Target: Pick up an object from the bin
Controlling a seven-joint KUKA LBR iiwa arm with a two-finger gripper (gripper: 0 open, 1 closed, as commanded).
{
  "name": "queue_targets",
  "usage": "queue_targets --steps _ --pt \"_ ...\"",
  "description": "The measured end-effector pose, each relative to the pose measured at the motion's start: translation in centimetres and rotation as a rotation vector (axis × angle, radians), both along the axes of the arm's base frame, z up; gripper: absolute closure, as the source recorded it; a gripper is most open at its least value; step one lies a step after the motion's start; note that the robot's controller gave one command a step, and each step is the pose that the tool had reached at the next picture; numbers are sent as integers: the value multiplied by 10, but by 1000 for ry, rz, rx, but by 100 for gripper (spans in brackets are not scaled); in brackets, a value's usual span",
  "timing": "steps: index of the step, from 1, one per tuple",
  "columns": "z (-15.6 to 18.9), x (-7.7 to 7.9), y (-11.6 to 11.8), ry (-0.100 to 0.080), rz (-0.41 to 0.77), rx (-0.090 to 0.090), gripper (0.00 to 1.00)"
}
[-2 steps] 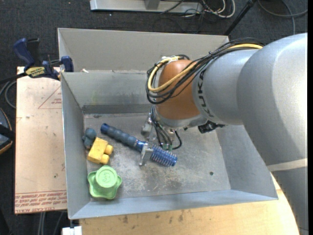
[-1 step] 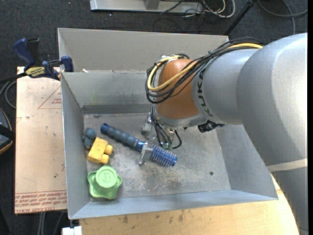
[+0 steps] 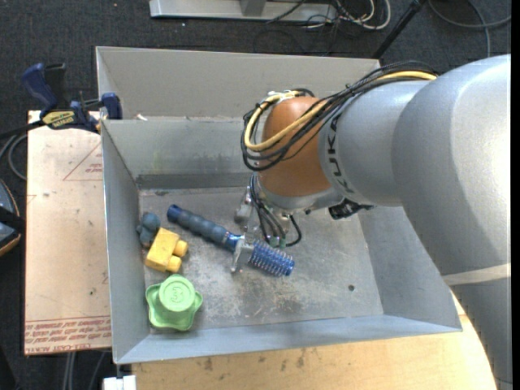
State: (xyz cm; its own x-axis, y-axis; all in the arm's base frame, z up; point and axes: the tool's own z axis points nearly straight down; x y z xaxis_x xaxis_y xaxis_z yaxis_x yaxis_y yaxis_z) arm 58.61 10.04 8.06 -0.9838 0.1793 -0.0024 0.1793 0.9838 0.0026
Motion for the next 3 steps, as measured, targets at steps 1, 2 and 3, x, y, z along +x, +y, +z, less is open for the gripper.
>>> queue_targets --steps 1,2,3 --pt "-3 -3 4 -10 -80 0 0" --pt "-2 -2 6 -13 -81 4 100" --pt "19 -2 7 1 -79 0 100"
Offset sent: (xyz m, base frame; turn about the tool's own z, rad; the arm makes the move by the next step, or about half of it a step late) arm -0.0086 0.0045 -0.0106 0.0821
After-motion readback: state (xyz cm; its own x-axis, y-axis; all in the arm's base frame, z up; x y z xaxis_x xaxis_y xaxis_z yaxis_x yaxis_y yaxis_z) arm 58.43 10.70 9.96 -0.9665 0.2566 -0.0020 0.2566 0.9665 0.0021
